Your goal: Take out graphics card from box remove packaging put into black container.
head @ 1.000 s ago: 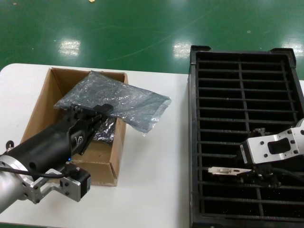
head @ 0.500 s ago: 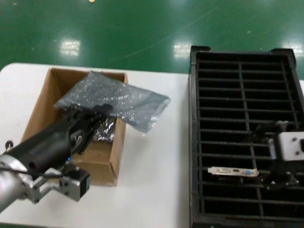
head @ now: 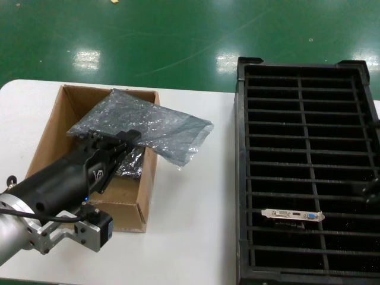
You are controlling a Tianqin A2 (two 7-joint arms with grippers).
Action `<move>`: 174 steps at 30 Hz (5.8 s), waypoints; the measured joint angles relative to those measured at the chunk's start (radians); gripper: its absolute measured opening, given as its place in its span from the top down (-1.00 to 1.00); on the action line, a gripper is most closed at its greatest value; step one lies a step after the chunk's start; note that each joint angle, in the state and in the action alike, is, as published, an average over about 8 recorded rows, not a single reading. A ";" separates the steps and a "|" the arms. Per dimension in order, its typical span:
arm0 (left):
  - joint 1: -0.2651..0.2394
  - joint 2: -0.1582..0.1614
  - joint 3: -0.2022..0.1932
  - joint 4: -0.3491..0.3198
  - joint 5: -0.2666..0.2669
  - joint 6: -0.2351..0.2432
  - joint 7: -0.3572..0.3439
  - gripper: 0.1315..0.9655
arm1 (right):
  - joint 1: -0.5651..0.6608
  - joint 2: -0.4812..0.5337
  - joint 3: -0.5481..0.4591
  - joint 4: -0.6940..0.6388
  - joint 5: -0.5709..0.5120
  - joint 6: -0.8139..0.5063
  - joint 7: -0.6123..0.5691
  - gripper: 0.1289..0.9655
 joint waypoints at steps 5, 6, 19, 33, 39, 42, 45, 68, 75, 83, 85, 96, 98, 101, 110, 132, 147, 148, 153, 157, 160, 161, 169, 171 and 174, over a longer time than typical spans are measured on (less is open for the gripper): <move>0.000 0.000 0.000 0.000 0.000 0.000 0.000 0.98 | -0.056 -0.002 0.082 -0.058 0.079 0.075 -0.023 -0.66; 0.000 0.000 0.000 0.000 0.000 0.000 0.000 0.98 | -0.063 -0.002 0.093 -0.065 0.092 0.083 -0.026 -0.71; -0.018 0.033 -0.042 -0.032 -0.049 0.116 -0.155 0.98 | -0.081 -0.001 0.123 -0.081 0.125 0.101 -0.034 -0.93; -0.216 0.436 -0.286 0.138 -0.020 0.711 -0.791 0.98 | -0.081 -0.001 0.123 -0.080 0.125 0.101 -0.034 -1.00; -0.296 0.551 -0.273 0.281 0.123 0.776 -1.035 0.98 | -0.081 -0.001 0.123 -0.080 0.125 0.101 -0.034 -1.00; -0.322 0.574 -0.238 0.341 0.171 0.753 -1.118 0.98 | -0.081 -0.001 0.123 -0.080 0.125 0.101 -0.034 -1.00; -0.341 0.586 -0.206 0.391 0.219 0.729 -1.171 0.98 | -0.081 -0.001 0.123 -0.080 0.125 0.101 -0.034 -1.00; -0.527 0.557 -0.090 0.612 0.303 0.599 -1.190 0.66 | -0.081 -0.001 0.123 -0.080 0.125 0.101 -0.034 -1.00; -0.524 0.525 -0.092 0.516 0.265 0.593 -1.179 0.37 | -0.081 -0.001 0.123 -0.080 0.125 0.101 -0.034 -1.00; -0.480 0.420 -0.122 0.248 0.207 0.468 -1.002 -0.05 | -0.081 -0.001 0.123 -0.080 0.125 0.101 -0.034 -1.00; -0.452 0.381 -0.129 0.181 0.212 0.395 -0.922 -0.18 | -0.081 -0.001 0.123 -0.080 0.125 0.101 -0.034 -1.00; -0.250 0.218 -0.127 0.015 0.312 0.027 -0.537 -0.70 | -0.090 -0.011 0.124 -0.080 0.133 0.116 -0.039 -1.00; -0.246 0.223 -0.126 0.020 0.294 0.023 -0.540 -0.70 | -0.099 -0.019 0.125 -0.079 0.139 0.130 -0.044 -1.00; -0.243 0.233 -0.125 0.032 0.256 0.019 -0.550 -0.73 | -0.115 -0.036 0.127 -0.078 0.153 0.157 -0.054 -1.00; -0.197 0.257 -0.119 0.070 0.134 -0.036 -0.528 -0.94 | -0.177 -0.099 0.133 -0.074 0.204 0.259 -0.090 -1.00; -0.075 0.317 -0.105 0.170 -0.184 -0.182 -0.467 -1.00 | -0.338 -0.262 0.151 -0.063 0.335 0.523 -0.183 -1.00; 0.009 0.358 -0.096 0.237 -0.400 -0.282 -0.425 -1.00 | -0.447 -0.374 0.163 -0.056 0.424 0.703 -0.246 -1.00; 0.014 0.360 -0.095 0.242 -0.414 -0.289 -0.422 -1.00 | -0.454 -0.381 0.164 -0.055 0.430 0.715 -0.250 -1.00; 0.042 0.374 -0.092 0.264 -0.486 -0.322 -0.408 -1.00 | -0.490 -0.418 0.168 -0.053 0.460 0.774 -0.272 -1.00; 0.065 0.385 -0.089 0.282 -0.545 -0.349 -0.397 -1.00 | -0.520 -0.448 0.171 -0.051 0.484 0.823 -0.289 -1.00; 0.081 0.393 -0.087 0.296 -0.588 -0.369 -0.389 -1.00 | -0.542 -0.470 0.173 -0.050 0.502 0.859 -0.301 -1.00; 0.087 0.396 -0.087 0.300 -0.602 -0.375 -0.386 -1.00 | -0.549 -0.477 0.174 -0.049 0.508 0.871 -0.305 -1.00; 0.126 0.415 -0.082 0.332 -0.703 -0.422 -0.366 -1.00 | -0.600 -0.529 0.180 -0.046 0.549 0.955 -0.335 -1.00; 0.130 0.417 -0.081 0.336 -0.715 -0.427 -0.364 -1.00 | -0.606 -0.535 0.181 -0.045 0.554 0.965 -0.339 -1.00; 0.133 0.418 -0.081 0.337 -0.721 -0.430 -0.363 -1.00 | -0.609 -0.538 0.181 -0.045 0.556 0.970 -0.340 -1.00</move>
